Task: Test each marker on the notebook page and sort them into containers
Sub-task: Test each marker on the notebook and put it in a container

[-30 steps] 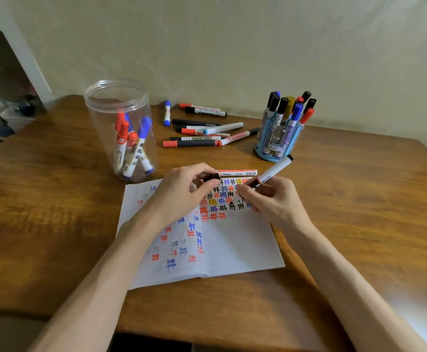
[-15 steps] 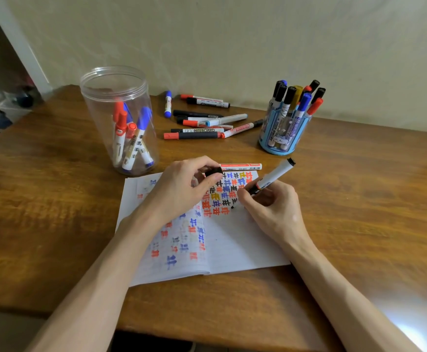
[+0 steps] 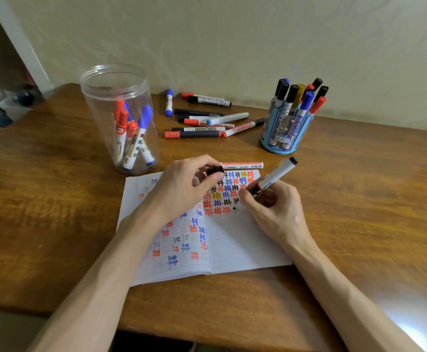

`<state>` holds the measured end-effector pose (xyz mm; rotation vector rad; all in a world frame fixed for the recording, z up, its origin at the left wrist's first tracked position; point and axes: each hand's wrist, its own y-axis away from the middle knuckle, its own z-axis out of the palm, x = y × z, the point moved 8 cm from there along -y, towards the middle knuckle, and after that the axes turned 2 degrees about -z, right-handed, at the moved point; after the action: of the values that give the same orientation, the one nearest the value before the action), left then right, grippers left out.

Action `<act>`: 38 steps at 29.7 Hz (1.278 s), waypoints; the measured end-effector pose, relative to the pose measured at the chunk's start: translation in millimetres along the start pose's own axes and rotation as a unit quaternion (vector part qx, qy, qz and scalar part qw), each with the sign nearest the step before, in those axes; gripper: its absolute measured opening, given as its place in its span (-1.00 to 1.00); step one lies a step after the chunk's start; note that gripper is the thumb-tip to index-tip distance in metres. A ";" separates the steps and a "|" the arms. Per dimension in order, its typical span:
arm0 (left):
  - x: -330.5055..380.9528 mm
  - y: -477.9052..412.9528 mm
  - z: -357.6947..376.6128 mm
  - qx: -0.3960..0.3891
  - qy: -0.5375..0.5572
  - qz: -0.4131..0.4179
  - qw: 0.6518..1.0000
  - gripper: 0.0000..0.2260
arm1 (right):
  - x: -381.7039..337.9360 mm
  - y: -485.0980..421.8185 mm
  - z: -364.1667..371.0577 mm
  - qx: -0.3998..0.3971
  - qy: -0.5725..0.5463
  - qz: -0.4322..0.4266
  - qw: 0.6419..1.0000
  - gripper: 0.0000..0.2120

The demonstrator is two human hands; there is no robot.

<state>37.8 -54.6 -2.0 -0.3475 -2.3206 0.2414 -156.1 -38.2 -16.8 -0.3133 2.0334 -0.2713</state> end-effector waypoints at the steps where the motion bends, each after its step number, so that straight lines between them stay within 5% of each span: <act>1: 0.3 0.3 -0.3 -0.001 0.002 0.001 1.000 -0.78 | 0.0 0.4 1.1 -0.005 0.002 -0.002 1.000 -0.92; 38: 8.2 1.0 -3.6 0.002 0.016 0.013 1.000 -0.69 | 2.4 -0.8 1.4 -0.011 0.008 0.010 1.000 -0.90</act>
<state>35.1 -50.8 5.7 -0.3768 -2.2848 0.2518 -155.9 -39.8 -19.2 -0.3060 2.0549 -0.2396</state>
